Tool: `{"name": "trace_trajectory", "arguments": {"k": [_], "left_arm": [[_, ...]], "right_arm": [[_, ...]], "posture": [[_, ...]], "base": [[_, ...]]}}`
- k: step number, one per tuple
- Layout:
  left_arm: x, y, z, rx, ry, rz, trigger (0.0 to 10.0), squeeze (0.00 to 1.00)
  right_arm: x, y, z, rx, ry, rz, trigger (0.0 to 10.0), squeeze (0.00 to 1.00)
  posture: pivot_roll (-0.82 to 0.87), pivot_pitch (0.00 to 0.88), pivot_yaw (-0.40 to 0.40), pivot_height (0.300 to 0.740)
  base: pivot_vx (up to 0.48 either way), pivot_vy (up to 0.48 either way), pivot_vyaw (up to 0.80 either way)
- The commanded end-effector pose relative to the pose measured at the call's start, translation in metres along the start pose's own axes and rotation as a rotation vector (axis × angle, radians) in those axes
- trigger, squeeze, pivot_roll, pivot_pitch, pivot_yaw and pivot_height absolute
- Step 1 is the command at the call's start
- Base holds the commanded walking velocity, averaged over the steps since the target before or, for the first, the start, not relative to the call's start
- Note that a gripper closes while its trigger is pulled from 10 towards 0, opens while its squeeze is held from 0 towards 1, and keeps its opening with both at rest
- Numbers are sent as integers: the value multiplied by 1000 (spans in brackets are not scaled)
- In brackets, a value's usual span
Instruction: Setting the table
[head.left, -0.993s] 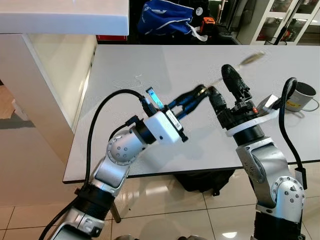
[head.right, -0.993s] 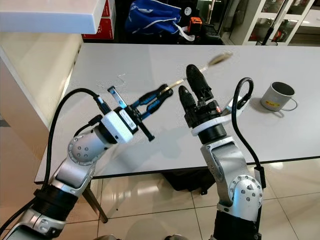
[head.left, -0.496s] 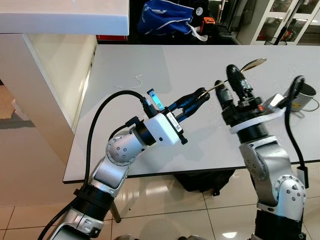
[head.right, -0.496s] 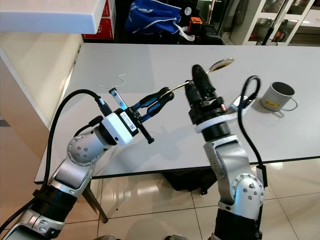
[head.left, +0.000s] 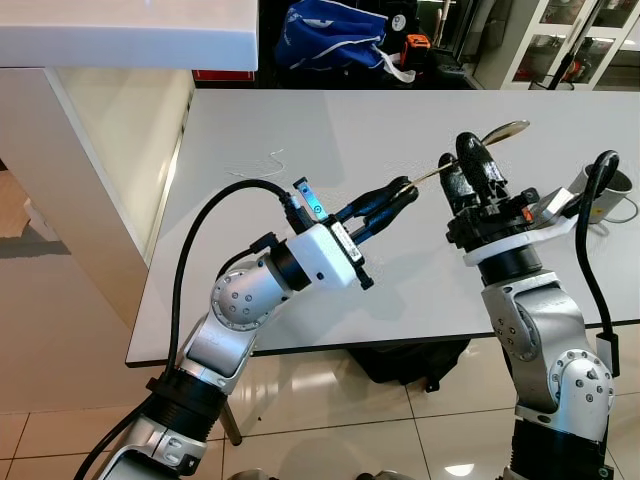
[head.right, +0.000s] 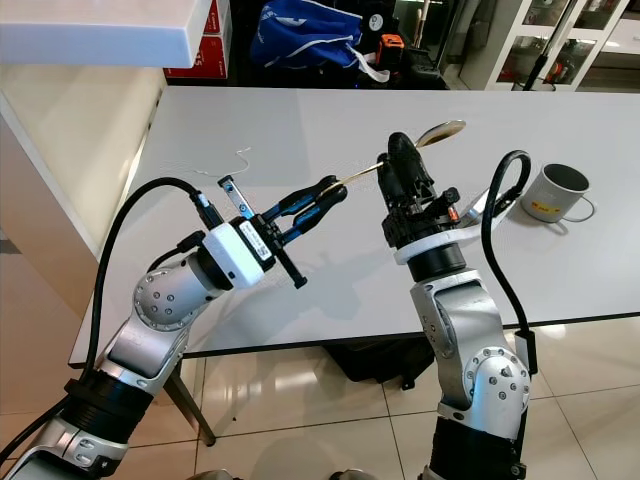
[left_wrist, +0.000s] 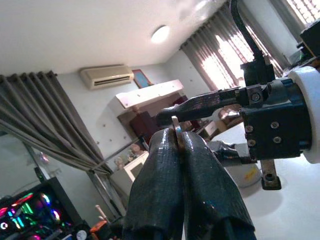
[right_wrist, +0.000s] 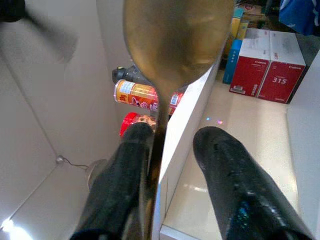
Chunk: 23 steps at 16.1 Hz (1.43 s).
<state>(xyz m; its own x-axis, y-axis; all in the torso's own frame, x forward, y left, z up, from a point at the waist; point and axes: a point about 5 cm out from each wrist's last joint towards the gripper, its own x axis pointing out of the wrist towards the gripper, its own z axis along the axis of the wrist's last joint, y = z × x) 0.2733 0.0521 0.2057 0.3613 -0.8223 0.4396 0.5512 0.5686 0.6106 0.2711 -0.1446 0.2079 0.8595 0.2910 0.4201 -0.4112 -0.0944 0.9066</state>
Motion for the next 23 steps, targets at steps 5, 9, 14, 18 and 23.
{"name": "trace_trajectory", "arguments": {"k": [5, 9, 14, 18, 23], "left_arm": [[1, 0, 3, -12, -10, -16, 10000, 0], [2, 4, 3, 6, -6, 6, 10000, 0], [2, 5, 2, 8, 2, 19, 10000, 0], [-1, 7, 0, -91, 5, 41, 10000, 1000], [-12, 16, -2, -67, 52, 109, 10000, 1000]], "right_arm": [[1, 0, 5, 15, -19, -1, 0, 0], [1, 0, 5, 15, -19, 1, 0, 0], [1, 0, 6, 10, -27, -2, 0, 0], [1, 1, 13, -4, -51, -3, 0, 0], [5, 12, 53, -175, -141, -2, 0, 0]], "posture": [[23, 0, -35, 740], [23, 0, -34, 740], [21, 0, -34, 740], [20, 0, -34, 740], [22, 0, -35, 740]], "base": [[0, 0, 0], [0, 0, 0], [0, 0, 0], [0, 0, 0], [0, 0, 0]]}}
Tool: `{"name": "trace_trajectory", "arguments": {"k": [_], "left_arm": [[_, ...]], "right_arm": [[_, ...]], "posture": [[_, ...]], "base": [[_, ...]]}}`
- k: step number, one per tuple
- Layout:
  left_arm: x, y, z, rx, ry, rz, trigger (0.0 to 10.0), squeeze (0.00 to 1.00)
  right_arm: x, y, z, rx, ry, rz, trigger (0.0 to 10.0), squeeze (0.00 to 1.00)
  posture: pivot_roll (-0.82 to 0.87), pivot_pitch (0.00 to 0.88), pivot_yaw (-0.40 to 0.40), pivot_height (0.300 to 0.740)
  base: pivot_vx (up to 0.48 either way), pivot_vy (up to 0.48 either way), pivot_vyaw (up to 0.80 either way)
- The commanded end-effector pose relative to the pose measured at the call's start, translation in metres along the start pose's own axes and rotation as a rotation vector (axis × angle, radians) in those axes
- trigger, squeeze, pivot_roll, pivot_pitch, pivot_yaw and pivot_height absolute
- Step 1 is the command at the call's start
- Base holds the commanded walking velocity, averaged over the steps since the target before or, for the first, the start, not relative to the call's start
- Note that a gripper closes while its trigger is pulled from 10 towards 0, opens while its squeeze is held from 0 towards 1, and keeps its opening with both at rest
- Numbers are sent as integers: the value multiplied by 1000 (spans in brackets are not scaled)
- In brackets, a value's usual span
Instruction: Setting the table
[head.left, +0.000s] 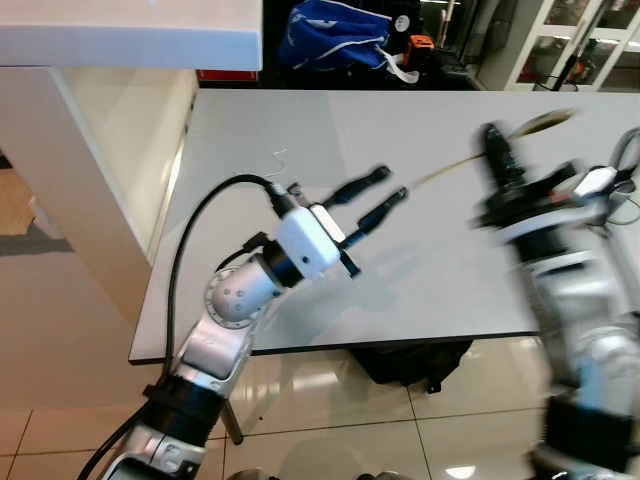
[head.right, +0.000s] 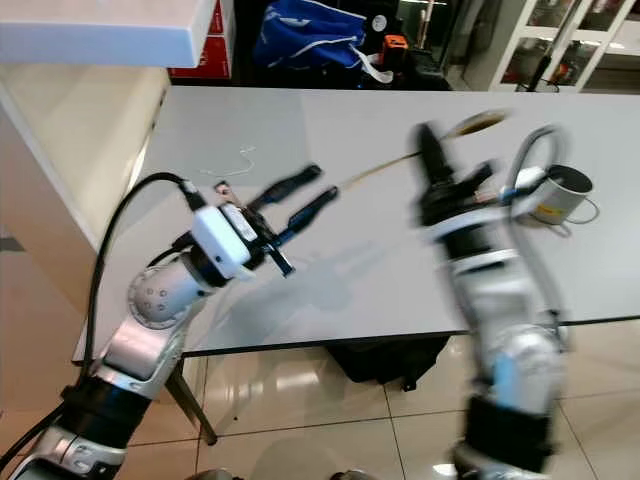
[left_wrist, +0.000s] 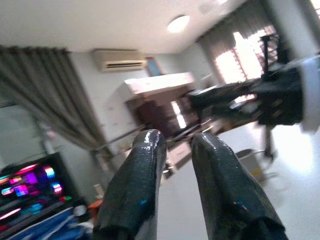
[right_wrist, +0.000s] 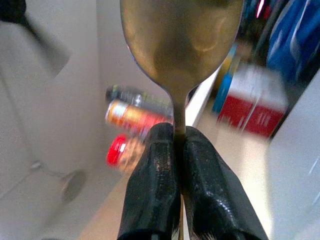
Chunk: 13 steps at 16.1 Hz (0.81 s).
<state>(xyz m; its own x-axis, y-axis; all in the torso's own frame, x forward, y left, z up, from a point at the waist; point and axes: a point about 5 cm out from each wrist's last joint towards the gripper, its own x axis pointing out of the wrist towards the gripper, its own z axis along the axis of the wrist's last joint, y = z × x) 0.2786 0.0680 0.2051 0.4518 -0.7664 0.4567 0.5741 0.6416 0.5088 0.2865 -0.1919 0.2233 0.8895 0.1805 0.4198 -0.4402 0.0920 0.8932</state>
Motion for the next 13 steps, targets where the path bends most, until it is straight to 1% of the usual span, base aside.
{"name": "trace_trajectory", "arguments": {"k": [1, 2, 3, 4, 5, 6, 7, 8, 9, 10, 11, 12, 13], "left_arm": [[-9, 9, 0, 2, 33, 58, 10000, 592], [-17, 15, -3, -9, 75, 111, 10000, 0], [-20, 19, -6, -9, 109, 142, 10000, 0], [-27, 26, -15, -51, 205, 215, 10000, 0], [-33, 33, -25, -117, 314, 284, 10000, 0], [-35, 36, -30, -177, 368, 330, 10000, 0], [-37, 39, -34, -221, 422, 385, 10000, 0], [-36, 40, -33, -245, 439, 450, 10000, 0], [-37, 40, -36, -282, 462, 515, 10000, 0], [-41, 40, -38, -294, 486, 551, 10000, 0], [-42, 39, -39, -291, 500, 553, 10000, 0], [-44, 39, -39, -295, 530, 548, 10000, 0], [-45, 37, -40, -273, 562, 532, 10000, 0]], "right_arm": [[3, 2, 31, -134, -74, -22, 0, 0], [5, 6, 46, -269, -73, -45, 0, 0], [6, 8, 49, -351, -51, -54, 0, 0], [8, 9, 49, -526, 9, -102, 0, 0], [10, 8, 44, -771, 98, -176, 3882, 0], [11, 8, 40, -856, 124, -218, 10000, 0], [11, 3, 34, -991, 153, -303, 10000, 0], [5, -4, 23, -1250, 209, -388, 10000, 0], [-4, -12, 7, -1425, 285, -420, 10000, 0], [-10, -12, 0, -1481, 300, -413, 10000, 0], [-14, -12, -3, -1519, 302, -407, 10000, 0], [-21, -12, -8, -1597, 313, -398, 10000, 0], [-31, -18, -11, -1617, 326, -405, 10000, 0]], "posture": [[22, 5, -35, 740], [21, 7, -35, 740], [21, 8, -35, 740], [19, 12, -34, 740], [20, 14, -35, 740], [17, 16, -35, 740], [14, 22, -33, 740], [12, 25, -29, 740], [8, 28, -22, 740], [6, 28, -20, 740], [5, 31, -19, 740], [2, 32, -17, 740], [1, 31, -13, 740]], "base": [[0, 0, 0], [0, 0, 0], [0, 0, 0], [0, 0, 0], [0, 0, 0], [0, 0, 0], [0, 0, 0], [0, 0, 0], [0, 0, 0], [0, 0, 0], [0, 0, 0], [0, 0, 0], [0, 0, 0]]}}
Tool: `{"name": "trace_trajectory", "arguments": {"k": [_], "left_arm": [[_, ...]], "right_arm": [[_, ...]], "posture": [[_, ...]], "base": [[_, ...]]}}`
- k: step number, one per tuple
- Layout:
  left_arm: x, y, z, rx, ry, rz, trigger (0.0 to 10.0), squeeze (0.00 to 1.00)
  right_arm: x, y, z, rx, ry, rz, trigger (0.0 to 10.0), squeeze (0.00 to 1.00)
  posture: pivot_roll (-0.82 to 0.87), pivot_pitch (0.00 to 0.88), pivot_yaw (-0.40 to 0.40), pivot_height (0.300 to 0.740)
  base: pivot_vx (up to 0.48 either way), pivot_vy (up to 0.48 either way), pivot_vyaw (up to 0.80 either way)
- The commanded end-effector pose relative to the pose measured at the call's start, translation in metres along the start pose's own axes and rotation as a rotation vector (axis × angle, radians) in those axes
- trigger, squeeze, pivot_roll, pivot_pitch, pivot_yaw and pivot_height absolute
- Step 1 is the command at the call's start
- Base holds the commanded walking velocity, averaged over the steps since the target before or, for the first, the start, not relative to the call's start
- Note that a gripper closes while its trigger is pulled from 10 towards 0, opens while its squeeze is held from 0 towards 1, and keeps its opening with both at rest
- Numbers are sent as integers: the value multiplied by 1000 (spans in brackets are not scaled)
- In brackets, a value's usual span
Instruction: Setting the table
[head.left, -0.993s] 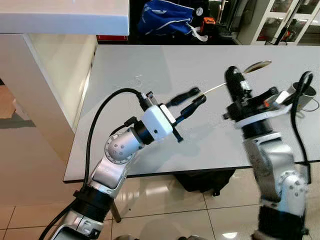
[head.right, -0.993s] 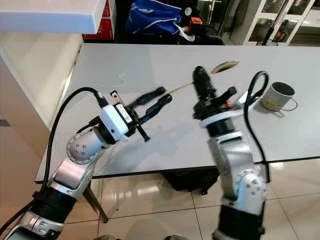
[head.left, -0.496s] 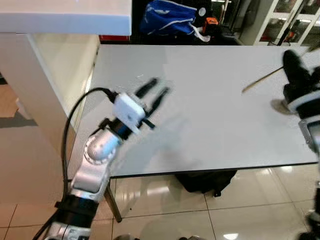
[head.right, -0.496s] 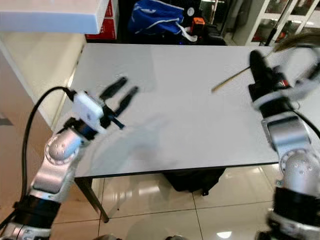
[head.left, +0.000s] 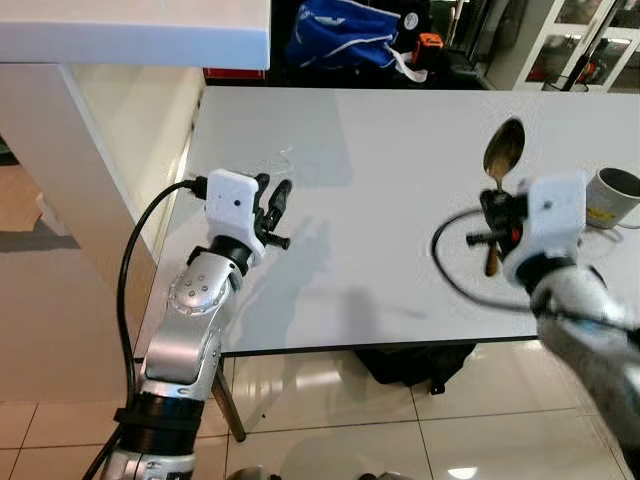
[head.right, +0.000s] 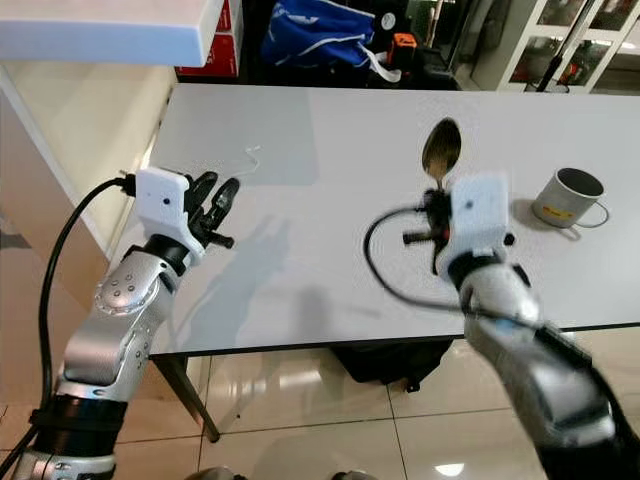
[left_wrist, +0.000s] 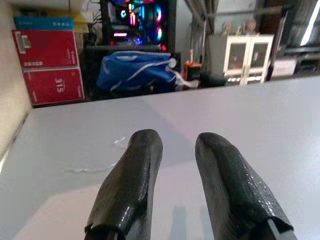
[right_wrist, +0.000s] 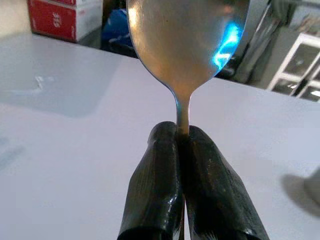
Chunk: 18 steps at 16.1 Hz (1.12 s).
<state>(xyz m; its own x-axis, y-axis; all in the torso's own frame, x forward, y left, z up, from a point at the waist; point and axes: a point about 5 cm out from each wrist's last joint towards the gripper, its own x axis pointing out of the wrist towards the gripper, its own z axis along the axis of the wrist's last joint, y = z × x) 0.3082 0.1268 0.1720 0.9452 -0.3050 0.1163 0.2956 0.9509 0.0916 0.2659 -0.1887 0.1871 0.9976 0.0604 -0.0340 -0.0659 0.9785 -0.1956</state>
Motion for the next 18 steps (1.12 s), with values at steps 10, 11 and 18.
{"name": "trace_trajectory", "arguments": {"k": [10, 11, 18], "left_arm": [[-4, -2, -3, 22, 52, 58, 10000, 0], [-4, -5, -1, 27, 44, 52, 10000, 0], [-3, -9, 0, 45, 37, 32, 10000, 0]], "right_arm": [[-2, 7, -33, 6, 42, -74, 10000, 0], [-2, 7, -34, 13, 41, -80, 10000, 0], [-4, 7, -44, 35, 84, -86, 10000, 0]], "posture": [[-7, 13, -25, 740], [-8, 9, -25, 740], [-11, 10, -23, 740]], "base": [[0, -480, 291], [0, -480, 800], [0, -480, 0]]}}
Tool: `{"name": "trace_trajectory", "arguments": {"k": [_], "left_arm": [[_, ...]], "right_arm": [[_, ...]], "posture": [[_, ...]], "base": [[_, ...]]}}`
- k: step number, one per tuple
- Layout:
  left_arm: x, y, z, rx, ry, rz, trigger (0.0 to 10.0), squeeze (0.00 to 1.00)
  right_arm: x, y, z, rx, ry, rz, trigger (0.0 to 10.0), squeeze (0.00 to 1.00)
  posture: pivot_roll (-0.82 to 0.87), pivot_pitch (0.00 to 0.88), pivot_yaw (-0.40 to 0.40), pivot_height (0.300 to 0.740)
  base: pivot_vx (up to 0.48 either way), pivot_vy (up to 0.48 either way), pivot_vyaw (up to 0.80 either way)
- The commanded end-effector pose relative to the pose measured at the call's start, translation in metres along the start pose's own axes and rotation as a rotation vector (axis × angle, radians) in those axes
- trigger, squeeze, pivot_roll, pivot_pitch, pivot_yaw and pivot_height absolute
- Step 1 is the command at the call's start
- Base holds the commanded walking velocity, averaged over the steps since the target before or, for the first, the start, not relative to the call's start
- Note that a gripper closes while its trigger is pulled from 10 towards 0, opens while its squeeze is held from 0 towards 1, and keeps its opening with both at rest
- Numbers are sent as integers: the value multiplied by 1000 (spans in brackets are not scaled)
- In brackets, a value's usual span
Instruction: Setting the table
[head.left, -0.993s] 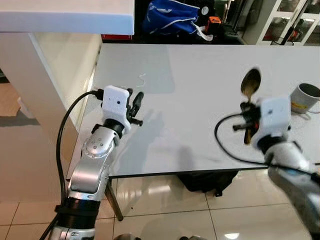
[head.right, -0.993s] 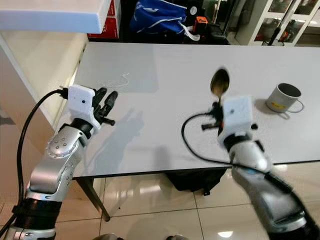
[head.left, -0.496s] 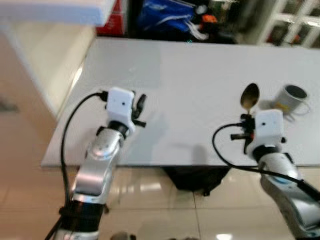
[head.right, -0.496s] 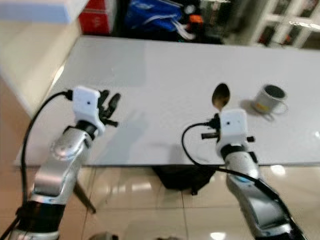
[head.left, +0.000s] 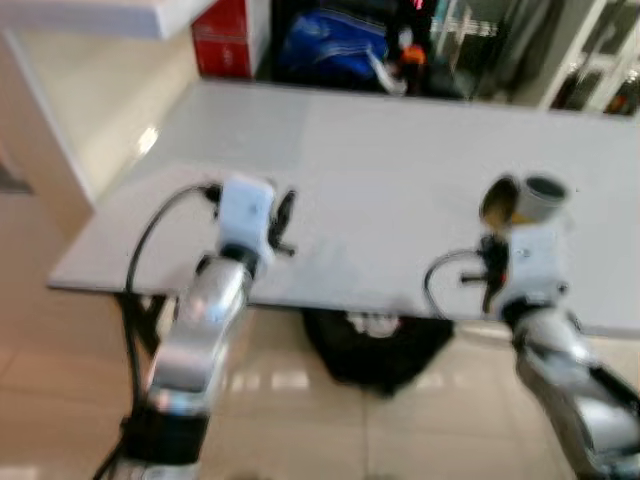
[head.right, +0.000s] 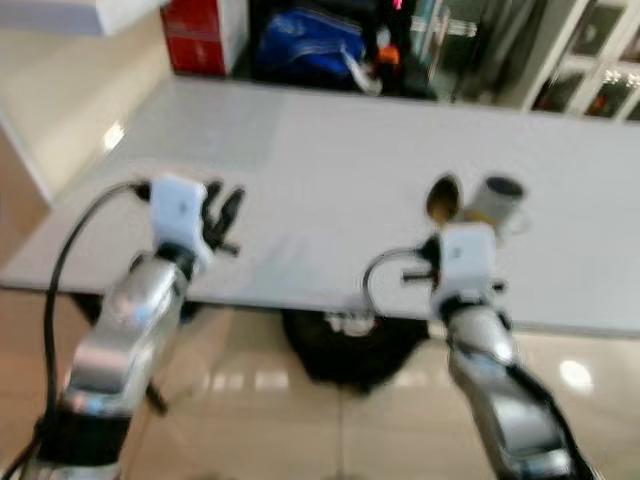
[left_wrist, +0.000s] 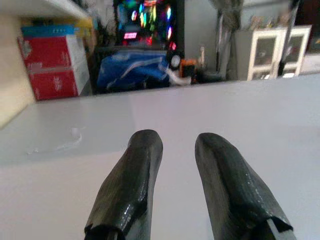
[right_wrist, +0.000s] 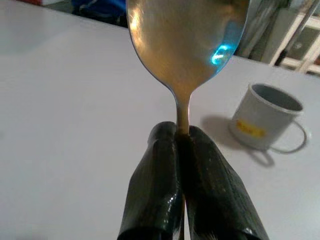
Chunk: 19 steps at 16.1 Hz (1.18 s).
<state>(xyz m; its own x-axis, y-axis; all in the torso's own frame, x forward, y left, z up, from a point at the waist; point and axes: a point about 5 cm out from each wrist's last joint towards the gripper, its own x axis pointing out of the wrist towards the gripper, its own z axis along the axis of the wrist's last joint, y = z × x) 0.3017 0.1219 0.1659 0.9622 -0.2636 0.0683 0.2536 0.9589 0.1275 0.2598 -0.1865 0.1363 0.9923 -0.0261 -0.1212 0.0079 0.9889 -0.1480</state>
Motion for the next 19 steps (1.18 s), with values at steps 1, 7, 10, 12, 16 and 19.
{"name": "trace_trajectory", "arguments": {"k": [1, 7, 10, 12, 16, 19], "left_arm": [[3, -2, 5, 7, -16, -8, 10000, 0], [4, -5, 7, 18, -22, -25, 10000, 0], [5, -5, 7, 18, -25, -27, 10000, 0], [6, -6, 7, 1, -21, -32, 10000, 0], [6, -5, 7, -30, 0, -30, 10000, 0], [6, -3, 7, -39, 12, -26, 10000, 0]], "right_arm": [[-1, -6, 6, -14, -16, -15, 10000, 0], [0, -5, 10, 16, -15, -11, 10000, 0], [1, -7, 10, 17, -12, -18, 10000, 0], [1, -8, 11, 20, -12, -21, 10000, 0], [1, -5, 11, 43, -5, -13, 10000, 0], [1, 0, 10, 81, 14, 27, 10000, 0]], "posture": [[-12, 10, -23, 740], [-11, 16, -20, 740], [-16, 21, -18, 740], [-17, 21, -19, 740], [-15, 24, -19, 740], [-14, 25, -20, 740]], "base": [[0, -480, 0], [0, -480, 0], [0, -480, 0], [0, -480, 0], [0, 360, 0], [0, 0, 0]]}}
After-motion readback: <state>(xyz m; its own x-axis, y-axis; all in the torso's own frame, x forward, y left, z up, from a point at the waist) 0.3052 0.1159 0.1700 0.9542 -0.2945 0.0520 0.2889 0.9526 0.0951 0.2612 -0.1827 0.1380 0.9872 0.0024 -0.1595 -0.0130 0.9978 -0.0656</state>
